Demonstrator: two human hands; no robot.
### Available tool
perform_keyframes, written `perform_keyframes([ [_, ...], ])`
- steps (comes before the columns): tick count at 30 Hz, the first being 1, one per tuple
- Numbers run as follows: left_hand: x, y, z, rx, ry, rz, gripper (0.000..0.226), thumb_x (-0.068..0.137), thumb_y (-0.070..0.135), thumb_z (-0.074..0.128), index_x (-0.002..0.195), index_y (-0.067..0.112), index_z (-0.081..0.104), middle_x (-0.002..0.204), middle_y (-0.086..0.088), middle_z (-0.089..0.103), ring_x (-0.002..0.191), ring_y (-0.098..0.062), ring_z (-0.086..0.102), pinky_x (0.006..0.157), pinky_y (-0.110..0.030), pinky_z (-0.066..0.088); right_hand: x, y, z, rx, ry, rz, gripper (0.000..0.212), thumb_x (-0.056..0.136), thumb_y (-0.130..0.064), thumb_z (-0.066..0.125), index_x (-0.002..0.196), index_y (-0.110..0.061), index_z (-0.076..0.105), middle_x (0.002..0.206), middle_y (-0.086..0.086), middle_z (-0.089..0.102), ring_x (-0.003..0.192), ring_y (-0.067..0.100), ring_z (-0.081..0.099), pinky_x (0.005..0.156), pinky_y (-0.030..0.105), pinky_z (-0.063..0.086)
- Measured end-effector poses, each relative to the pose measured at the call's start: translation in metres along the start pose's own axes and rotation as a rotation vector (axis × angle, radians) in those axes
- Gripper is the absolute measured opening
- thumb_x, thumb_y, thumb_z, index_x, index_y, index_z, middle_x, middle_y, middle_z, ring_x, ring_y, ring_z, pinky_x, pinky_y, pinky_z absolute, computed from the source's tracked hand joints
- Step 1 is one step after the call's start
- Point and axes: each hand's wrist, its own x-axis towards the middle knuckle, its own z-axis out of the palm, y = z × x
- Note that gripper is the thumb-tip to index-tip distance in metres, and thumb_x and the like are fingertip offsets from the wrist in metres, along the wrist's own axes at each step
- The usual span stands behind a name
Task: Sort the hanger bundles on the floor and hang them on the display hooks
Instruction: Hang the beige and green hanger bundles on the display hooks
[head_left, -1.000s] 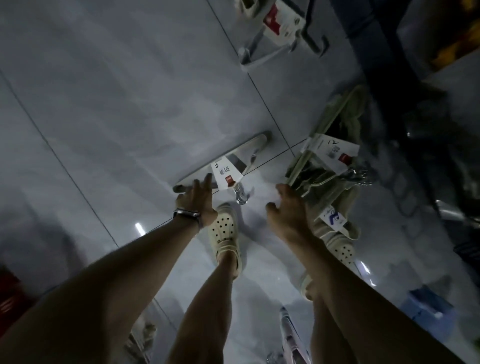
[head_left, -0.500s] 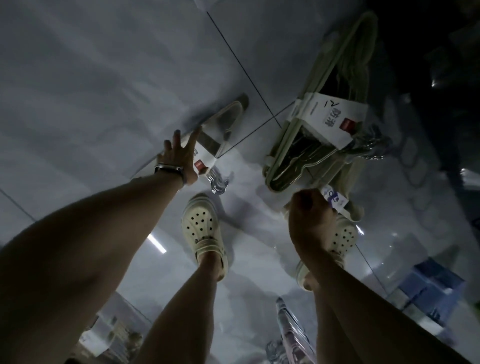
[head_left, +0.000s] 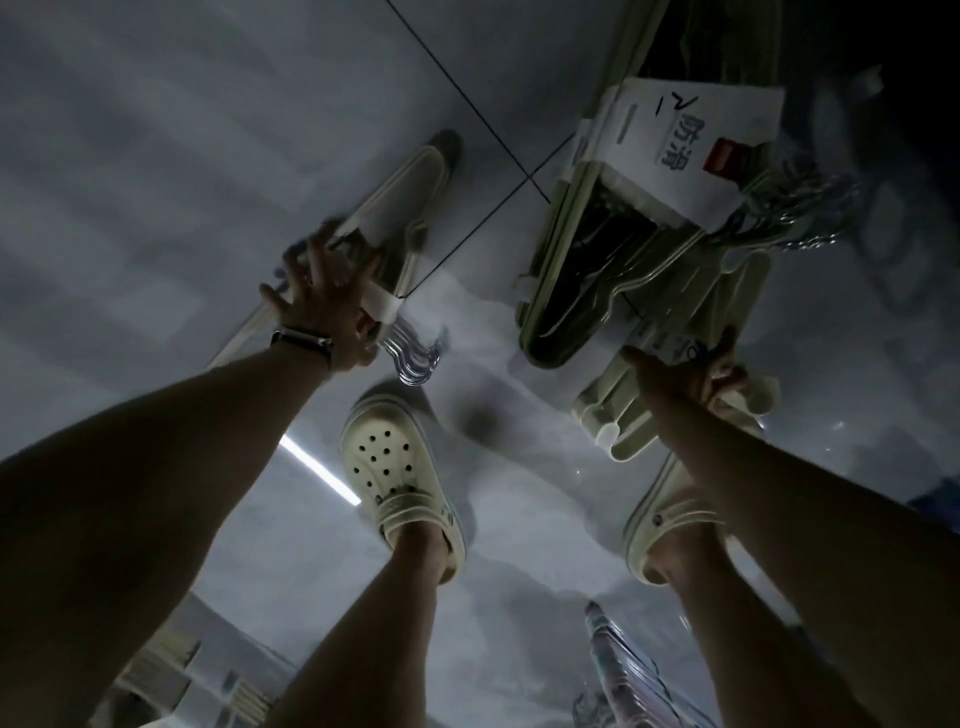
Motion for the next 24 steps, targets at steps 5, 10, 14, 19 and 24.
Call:
perform_keyframes([
  [5, -0.007, -0.003, 0.004, 0.020, 0.094, -0.003, 0.114, 0.062, 0.046, 0.089, 0.147, 0.035, 0.014, 0.152, -0.028, 0.019, 0.129, -0.052, 0.033, 0.094, -0.069, 0.044, 0.017, 0.009, 0.012, 0.088, 0.054, 0.019, 0.112, 0.054, -0.049, 0.090, 0.153, -0.035, 0.037, 0.160, 0.019, 0.023, 0.139, 0.042, 0.035, 0.115, 0.056, 0.038],
  [10, -0.041, 0.009, -0.012, -0.023, 0.062, -0.053, 0.106, 0.057, 0.050, 0.092, 0.142, 0.036, 0.029, 0.152, -0.023, 0.017, 0.129, -0.051, 0.032, 0.091, -0.070, 0.046, 0.024, 0.034, 0.010, 0.060, 0.040, 0.012, 0.092, 0.047, -0.060, 0.083, 0.131, -0.040, 0.051, 0.145, 0.010, 0.048, 0.124, 0.034, 0.050, 0.107, 0.056, 0.044],
  [14, -0.087, 0.022, -0.041, -0.144, 0.082, -0.058, 0.099, 0.065, 0.053, 0.087, 0.144, 0.032, 0.032, 0.150, -0.022, 0.017, 0.129, -0.049, 0.031, 0.094, -0.067, 0.046, -0.004, 0.038, -0.020, 0.157, 0.028, 0.004, 0.084, 0.041, -0.057, 0.089, 0.116, -0.053, 0.051, 0.134, 0.012, 0.051, 0.113, 0.033, 0.056, 0.101, 0.053, 0.051],
  [19, -0.160, 0.040, -0.097, -0.279, 0.148, -0.102, 0.106, 0.055, 0.055, 0.091, 0.140, 0.033, 0.032, 0.147, -0.017, 0.018, 0.123, -0.047, 0.034, 0.088, -0.063, 0.050, -0.100, -0.003, -0.113, 0.154, -0.025, -0.084, 0.080, 0.059, -0.043, 0.087, 0.131, -0.023, 0.056, 0.138, 0.017, 0.051, 0.127, 0.038, 0.047, 0.110, 0.054, 0.040],
  [24, -0.252, 0.059, -0.176, -0.444, 0.225, -0.147, 0.108, 0.047, 0.056, 0.095, 0.131, 0.040, 0.028, 0.142, -0.013, 0.020, 0.118, -0.042, 0.037, 0.082, -0.059, 0.053, -0.163, -0.024, -0.209, 0.111, 0.002, -0.126, 0.062, 0.071, -0.031, 0.090, 0.124, -0.021, 0.059, 0.135, 0.021, 0.049, 0.121, 0.037, 0.045, 0.101, 0.044, 0.040],
])
